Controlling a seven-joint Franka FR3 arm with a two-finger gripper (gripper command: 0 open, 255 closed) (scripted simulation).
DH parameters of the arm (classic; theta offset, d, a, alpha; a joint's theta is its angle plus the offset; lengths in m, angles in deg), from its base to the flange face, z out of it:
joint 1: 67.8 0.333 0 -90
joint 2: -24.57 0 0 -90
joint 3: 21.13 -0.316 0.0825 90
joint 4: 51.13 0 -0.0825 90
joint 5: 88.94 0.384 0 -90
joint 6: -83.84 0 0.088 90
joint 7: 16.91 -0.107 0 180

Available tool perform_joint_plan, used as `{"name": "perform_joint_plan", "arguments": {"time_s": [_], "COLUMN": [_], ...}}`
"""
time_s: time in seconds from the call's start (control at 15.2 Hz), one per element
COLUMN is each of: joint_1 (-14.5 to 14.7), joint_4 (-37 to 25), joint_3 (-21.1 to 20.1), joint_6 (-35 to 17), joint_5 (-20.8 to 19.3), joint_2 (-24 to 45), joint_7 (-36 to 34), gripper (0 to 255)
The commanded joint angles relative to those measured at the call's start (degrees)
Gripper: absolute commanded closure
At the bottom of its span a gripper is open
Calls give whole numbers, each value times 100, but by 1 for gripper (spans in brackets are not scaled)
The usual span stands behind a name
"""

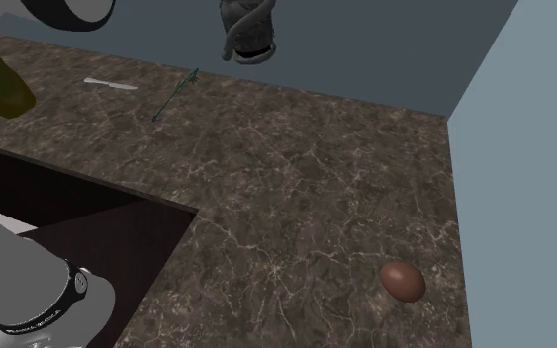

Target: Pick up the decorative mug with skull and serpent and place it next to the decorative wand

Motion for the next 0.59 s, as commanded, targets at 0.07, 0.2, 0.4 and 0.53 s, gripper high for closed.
{"name": "perform_joint_plan", "arguments": {"time_s": [0.07, 0.2, 0.4, 0.53], "joint_1": [-35, -94, -164, -201], "joint_4": [264, 592, 1009, 1251], "joint_3": [-7, -19, -31, -35], "joint_6": [-225, -447, -750, -937], "joint_5": [10, 33, 58, 69], "joint_2": [-50, -149, -257, -309], "joint_7": [-50, -79, -118, -141], "gripper": [255, 255, 255, 255]}}
